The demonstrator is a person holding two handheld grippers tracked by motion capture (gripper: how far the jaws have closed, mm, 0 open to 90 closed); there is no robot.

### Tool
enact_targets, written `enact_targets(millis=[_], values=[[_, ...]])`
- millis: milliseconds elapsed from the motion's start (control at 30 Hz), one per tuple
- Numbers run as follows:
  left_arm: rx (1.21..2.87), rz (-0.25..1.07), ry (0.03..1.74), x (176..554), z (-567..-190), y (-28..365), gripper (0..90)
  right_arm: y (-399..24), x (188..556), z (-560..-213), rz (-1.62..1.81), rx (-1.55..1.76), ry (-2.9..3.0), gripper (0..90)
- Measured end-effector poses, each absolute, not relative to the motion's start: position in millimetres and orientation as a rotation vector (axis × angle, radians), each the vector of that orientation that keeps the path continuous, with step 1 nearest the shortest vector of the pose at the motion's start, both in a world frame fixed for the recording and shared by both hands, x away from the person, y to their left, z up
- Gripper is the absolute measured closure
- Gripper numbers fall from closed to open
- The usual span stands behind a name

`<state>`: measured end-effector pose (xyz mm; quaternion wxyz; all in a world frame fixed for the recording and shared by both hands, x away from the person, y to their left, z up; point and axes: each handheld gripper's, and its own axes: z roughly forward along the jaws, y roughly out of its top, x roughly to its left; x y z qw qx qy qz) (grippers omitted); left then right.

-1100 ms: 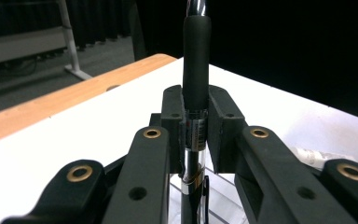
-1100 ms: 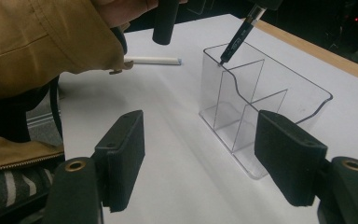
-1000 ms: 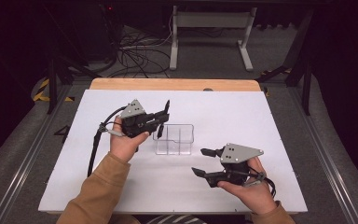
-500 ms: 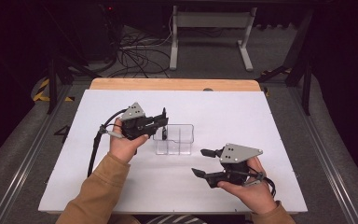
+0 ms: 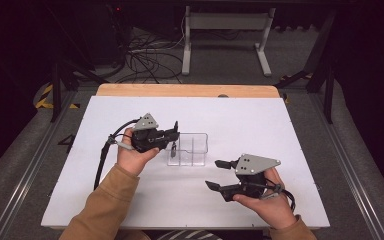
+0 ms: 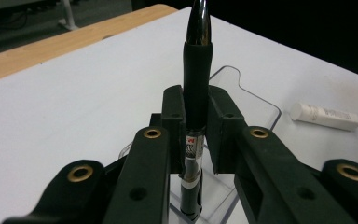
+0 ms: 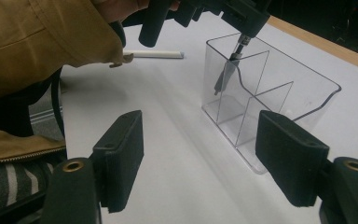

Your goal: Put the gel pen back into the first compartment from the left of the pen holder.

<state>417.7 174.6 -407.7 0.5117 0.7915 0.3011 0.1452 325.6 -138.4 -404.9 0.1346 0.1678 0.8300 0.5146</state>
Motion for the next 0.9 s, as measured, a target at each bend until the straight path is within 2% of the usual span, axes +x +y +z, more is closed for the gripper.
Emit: enact_targets(millis=[67,167,267,367,533,900], values=[[1.903,0.342,0.728,417,-408,175,78.2,-139,326,-405,1.492,0.486,2.404,33.3],[1.899,0.395,0.759,415,-405,173,50.6,-140,326,-404,1.494,0.489,2.401,33.1],[1.880,0.408,0.789,410,-398,177,40.3,-142,326,-403,1.498,0.495,2.391,33.1],[1.854,0.434,0.822,403,-390,182,26.4,-143,326,-402,1.502,0.497,2.383,33.2],[1.857,0.466,0.804,389,-374,193,19.0,-146,327,-401,1.503,0.508,2.367,33.2],[1.866,0.520,0.822,367,-356,221,16.2,-150,328,-399,1.505,0.523,2.348,33.1]])
